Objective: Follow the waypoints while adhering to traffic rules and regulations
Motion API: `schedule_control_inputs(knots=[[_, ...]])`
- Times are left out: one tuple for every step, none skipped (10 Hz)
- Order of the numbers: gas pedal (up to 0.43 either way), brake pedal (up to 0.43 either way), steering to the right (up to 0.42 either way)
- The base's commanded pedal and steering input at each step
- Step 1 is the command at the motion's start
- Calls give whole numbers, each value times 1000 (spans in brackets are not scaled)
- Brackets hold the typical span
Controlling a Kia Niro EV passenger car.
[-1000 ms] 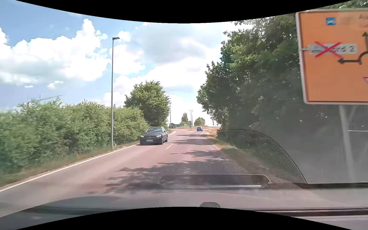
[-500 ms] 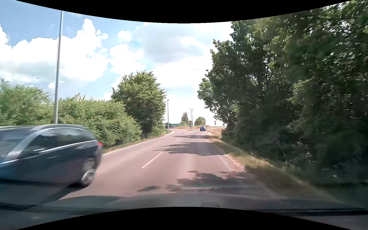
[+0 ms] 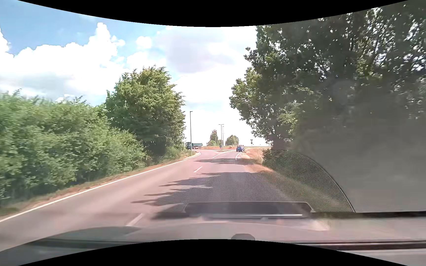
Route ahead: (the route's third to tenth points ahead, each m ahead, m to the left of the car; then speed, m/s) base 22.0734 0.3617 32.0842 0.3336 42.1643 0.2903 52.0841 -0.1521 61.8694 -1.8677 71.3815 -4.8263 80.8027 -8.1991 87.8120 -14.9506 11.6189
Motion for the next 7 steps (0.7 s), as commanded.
schedule_control_inputs(knots=[[110,0,-3],[110,0,-3],[98,0,-3],[98,0,-3],[87,0,-3],[87,0,-2],[87,0,-2]])
